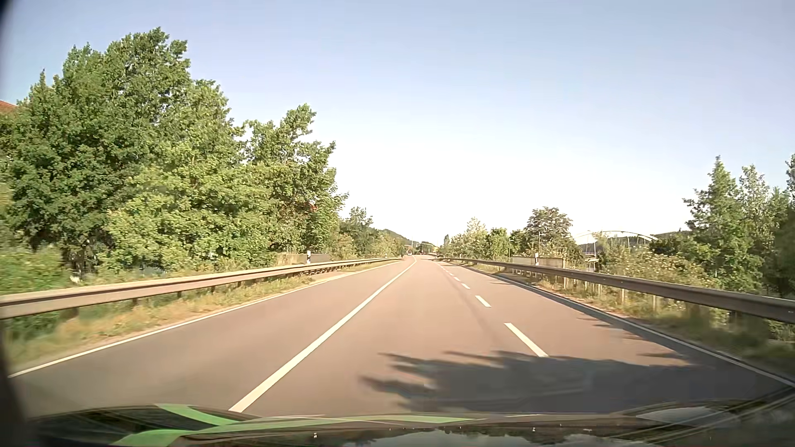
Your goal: Follow the waypoints while adhering to traffic rules and regulations
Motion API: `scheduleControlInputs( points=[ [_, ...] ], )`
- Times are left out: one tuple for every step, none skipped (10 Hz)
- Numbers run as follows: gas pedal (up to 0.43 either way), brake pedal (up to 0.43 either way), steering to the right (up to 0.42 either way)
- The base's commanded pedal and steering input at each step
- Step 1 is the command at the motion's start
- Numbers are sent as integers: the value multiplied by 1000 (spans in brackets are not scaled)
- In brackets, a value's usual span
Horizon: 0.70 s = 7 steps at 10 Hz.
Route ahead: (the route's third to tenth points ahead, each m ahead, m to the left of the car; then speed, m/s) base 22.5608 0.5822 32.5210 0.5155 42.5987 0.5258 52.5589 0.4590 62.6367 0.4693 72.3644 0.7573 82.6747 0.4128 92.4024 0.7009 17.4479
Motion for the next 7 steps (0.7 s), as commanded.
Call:
scheduleControlInputs(
  points=[
    [98,0,0],
    [98,0,0],
    [98,0,0],
    [98,0,0],
    [98,0,0],
    [98,0,0],
    [98,0,0]
  ],
)
